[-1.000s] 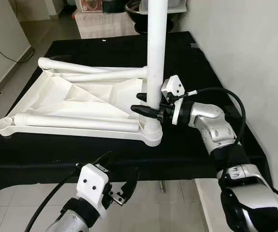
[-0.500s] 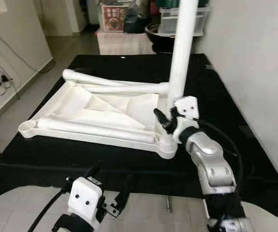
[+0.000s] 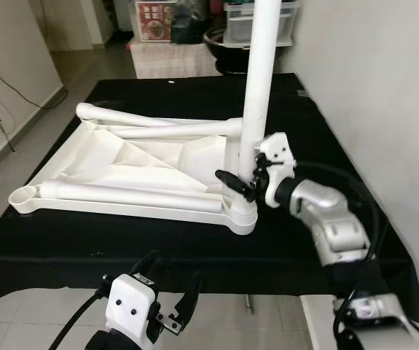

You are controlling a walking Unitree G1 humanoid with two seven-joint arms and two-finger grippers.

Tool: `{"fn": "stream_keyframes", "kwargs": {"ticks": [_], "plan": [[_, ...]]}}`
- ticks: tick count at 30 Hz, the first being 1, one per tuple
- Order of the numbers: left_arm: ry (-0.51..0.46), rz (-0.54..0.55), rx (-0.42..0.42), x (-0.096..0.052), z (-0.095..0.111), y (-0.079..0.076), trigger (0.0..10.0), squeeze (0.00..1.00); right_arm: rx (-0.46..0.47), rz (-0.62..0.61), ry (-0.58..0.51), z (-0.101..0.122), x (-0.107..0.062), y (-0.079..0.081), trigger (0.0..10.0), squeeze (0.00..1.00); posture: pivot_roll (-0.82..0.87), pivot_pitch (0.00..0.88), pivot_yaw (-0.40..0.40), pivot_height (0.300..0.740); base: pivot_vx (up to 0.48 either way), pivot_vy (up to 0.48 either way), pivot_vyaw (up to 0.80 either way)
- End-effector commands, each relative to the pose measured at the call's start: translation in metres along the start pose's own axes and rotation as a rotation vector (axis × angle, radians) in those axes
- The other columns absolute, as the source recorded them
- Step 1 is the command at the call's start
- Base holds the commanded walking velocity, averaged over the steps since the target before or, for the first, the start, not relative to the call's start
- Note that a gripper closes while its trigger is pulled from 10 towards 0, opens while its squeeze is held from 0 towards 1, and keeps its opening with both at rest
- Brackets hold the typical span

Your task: Building children table

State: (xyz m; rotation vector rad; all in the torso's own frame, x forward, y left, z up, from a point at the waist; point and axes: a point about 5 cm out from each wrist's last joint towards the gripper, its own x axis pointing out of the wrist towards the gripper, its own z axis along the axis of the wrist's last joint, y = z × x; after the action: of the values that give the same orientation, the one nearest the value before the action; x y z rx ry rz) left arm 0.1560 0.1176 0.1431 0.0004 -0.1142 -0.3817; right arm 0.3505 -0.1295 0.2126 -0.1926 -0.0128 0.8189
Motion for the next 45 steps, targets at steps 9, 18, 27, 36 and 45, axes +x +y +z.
{"fn": "stream_keyframes", "kwargs": {"ticks": [9, 18, 27, 36, 45], "plan": [[-0.007, -0.027, -0.038, 0.001, -0.002, -0.005, 10.0, 0.00, -0.040, 0.308, -0.013, 0.008, 0.004, -0.002, 10.0, 0.00, 0.05, 0.129, 0.002, 0.740, 0.000, 0.000, 0.00], [-0.001, -0.035, -0.052, -0.004, 0.000, -0.006, 10.0, 0.00, -0.021, 0.497, -0.099, 0.028, 0.006, -0.010, 0.0, 0.00, 0.05, 0.157, 0.027, 0.740, 0.000, 0.000, 0.00], [-0.002, -0.033, -0.059, -0.003, 0.000, -0.006, 10.0, 0.00, -0.011, 0.357, -0.130, 0.024, 0.002, -0.011, 0.0, 0.00, 0.03, 0.154, 0.027, 0.740, 0.000, 0.000, 0.00], [-0.008, -0.023, -0.054, -0.001, -0.003, -0.002, 10.0, 0.00, 0.162, -0.427, -0.034, -0.020, -0.013, 0.033, 0.0, 0.00, -0.01, 0.142, 0.016, 0.740, 0.000, 0.000, 0.00], [-0.011, -0.021, -0.050, 0.003, -0.004, 0.000, 10.0, 0.00, 0.128, -0.368, -0.009, -0.031, 0.003, 0.074, 6.3, 0.00, -0.01, 0.127, 0.017, 0.740, 0.000, 0.000, 0.00]]}}
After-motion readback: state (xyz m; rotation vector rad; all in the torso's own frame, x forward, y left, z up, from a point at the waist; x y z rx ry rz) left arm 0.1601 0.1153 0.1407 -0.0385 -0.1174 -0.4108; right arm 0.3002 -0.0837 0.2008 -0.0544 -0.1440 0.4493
